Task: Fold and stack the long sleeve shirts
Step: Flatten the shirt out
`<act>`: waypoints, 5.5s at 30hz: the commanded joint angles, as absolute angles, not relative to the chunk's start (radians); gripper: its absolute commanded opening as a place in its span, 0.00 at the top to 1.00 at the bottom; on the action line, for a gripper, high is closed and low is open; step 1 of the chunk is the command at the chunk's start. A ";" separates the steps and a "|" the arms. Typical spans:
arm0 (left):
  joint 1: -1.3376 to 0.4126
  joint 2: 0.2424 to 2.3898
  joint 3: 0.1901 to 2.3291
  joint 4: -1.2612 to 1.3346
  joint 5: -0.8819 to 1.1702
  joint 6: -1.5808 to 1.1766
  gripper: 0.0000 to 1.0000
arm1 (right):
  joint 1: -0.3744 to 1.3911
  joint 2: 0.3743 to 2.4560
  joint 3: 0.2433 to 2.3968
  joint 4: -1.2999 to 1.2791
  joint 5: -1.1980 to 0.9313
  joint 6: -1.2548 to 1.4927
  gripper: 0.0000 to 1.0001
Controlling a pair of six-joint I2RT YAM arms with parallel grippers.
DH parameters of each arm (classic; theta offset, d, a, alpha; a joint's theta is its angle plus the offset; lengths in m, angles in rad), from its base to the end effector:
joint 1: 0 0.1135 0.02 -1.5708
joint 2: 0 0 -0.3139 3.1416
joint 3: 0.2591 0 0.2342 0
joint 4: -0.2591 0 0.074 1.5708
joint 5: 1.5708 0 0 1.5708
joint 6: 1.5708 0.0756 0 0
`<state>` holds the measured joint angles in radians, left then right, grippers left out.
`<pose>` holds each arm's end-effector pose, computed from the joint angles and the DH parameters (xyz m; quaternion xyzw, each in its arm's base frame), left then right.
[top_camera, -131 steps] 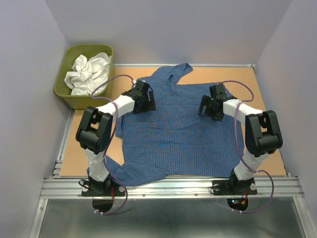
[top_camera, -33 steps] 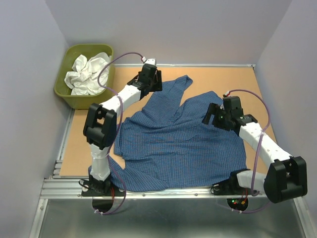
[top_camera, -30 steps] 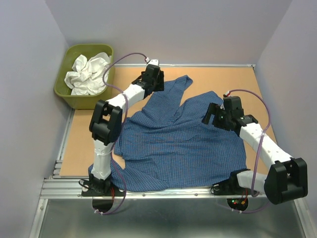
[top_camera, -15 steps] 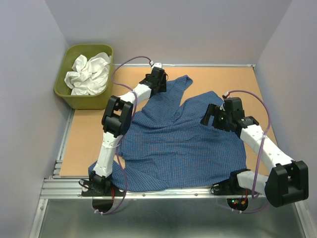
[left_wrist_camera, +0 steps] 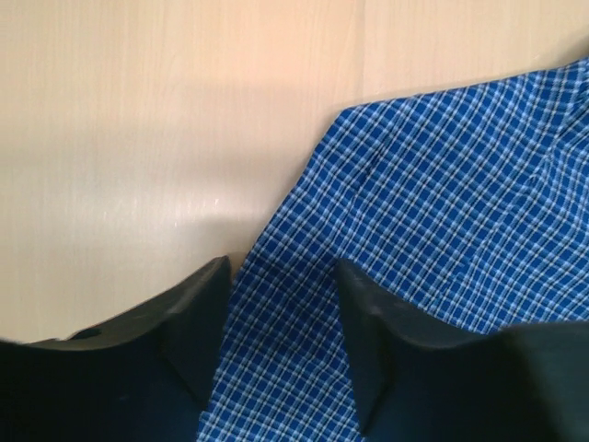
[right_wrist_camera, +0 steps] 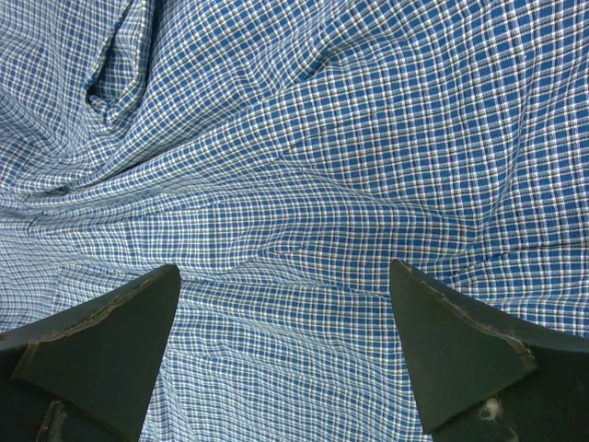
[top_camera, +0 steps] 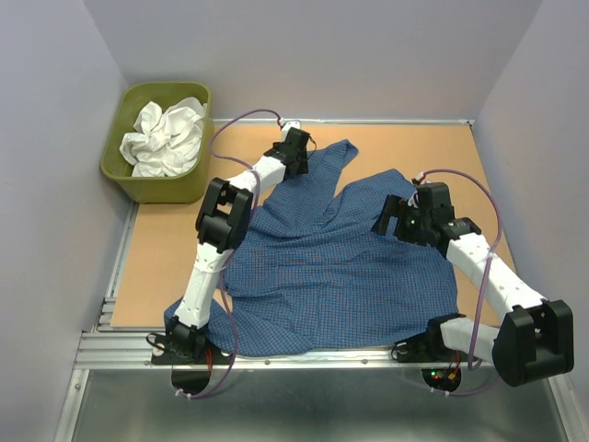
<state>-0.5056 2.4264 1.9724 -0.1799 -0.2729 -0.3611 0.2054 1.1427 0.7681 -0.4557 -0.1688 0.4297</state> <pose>0.5392 -0.2752 0.1870 0.0026 0.8861 -0.0777 0.4569 0.2153 0.0578 0.2625 0.0737 0.9265 0.1872 0.3180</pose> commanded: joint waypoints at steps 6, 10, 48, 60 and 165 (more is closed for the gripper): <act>-0.554 2.439 1.948 -0.317 -0.330 -0.397 0.84 | 0.215 1.121 0.733 -0.402 -0.190 0.420 0.00; -0.554 2.412 1.945 -0.324 -0.340 -0.385 1.00 | 0.215 1.108 0.723 -0.397 -0.187 0.423 0.00; -0.790 1.597 0.971 -0.072 -0.008 -0.716 0.72 | 0.215 1.012 0.686 -0.394 -0.178 0.408 0.00; -0.629 1.557 1.190 -0.201 -0.319 -0.684 0.23 | 0.215 1.049 0.707 -0.391 -0.183 0.397 0.00; -0.565 1.788 1.103 -0.140 -0.282 -0.558 0.01 | 0.184 1.475 0.821 -0.414 0.287 0.640 0.30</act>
<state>-0.5793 1.6970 1.0008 -0.1497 -0.2661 -0.5690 0.2005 1.4399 0.7437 -0.4271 0.2405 0.6121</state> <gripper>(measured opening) 0.986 0.707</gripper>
